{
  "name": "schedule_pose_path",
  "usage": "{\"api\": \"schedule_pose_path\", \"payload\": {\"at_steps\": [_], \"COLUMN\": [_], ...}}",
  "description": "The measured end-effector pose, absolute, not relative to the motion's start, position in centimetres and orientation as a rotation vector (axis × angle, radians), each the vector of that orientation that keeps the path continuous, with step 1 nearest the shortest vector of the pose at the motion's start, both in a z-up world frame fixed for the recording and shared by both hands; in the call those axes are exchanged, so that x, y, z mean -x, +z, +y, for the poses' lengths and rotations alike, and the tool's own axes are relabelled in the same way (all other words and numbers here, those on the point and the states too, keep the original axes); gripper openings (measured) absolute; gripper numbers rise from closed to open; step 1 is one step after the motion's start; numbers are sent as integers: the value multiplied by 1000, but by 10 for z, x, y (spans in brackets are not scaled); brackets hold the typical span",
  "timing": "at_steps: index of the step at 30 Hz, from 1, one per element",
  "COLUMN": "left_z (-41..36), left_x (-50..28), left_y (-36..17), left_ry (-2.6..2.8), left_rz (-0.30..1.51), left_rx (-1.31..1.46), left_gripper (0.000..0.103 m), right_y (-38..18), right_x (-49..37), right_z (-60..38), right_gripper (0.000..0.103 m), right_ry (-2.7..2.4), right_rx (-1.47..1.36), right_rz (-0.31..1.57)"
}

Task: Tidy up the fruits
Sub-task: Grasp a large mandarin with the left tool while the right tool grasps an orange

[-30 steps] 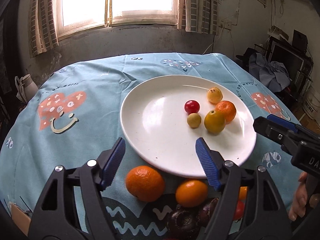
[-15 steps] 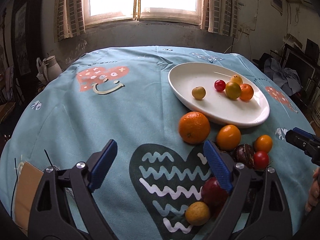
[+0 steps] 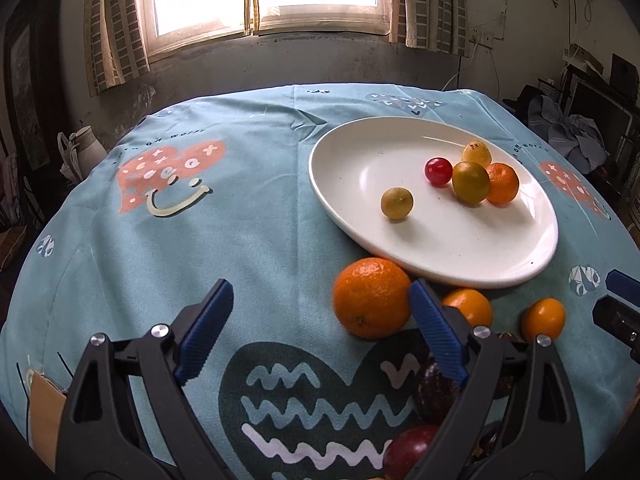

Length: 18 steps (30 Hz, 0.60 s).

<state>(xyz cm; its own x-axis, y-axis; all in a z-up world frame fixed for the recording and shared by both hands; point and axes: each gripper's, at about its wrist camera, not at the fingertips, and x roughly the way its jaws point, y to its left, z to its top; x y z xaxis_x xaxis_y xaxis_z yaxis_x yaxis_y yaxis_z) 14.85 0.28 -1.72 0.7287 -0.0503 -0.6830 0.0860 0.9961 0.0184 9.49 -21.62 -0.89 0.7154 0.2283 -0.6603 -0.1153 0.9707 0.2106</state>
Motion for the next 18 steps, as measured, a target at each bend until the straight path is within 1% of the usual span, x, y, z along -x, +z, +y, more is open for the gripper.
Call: {"api": "schedule_pose_path", "payload": {"at_steps": [5,8,9,12,13,14,15,16,18], "left_z": [-1,1,0,-2,-3,-2,-1,-1,-1], "left_x": [-153,-155,-156,-160,-160,-161,-162,-163,-160], "left_y": [-23,-26,-27,-29,-30,-31,-32,-33,-32], "left_ry": [-112,-154,-182,-250,-264,-276,-281,-288,-283], "left_rz": [767,786,794,812,816,821,827,836,831], "left_rx": [-71,-53,-47,-24,-14,-3,7,13,8], "left_gripper": [94,91,83,68,65,58,49,47,46], "right_y": [-9,-10,-10,-11,-12,-12,-13,-14,-15], "right_x": [-95,-94,-94,-95,-95,-95,-95,-96,-98], "right_z": [-213,-211,-210,-211,-211,-211,-211,-211,-210], "right_gripper": [87,87,87,87,87,87,87,87,87], "right_ry": [200,205,205,204,204,207,211,215,227], "right_rx": [-137,-124,-121,-127,-130,-132,-136,-139,-138], "right_rz": [743,739,738,742,745,748,751,755,764]}}
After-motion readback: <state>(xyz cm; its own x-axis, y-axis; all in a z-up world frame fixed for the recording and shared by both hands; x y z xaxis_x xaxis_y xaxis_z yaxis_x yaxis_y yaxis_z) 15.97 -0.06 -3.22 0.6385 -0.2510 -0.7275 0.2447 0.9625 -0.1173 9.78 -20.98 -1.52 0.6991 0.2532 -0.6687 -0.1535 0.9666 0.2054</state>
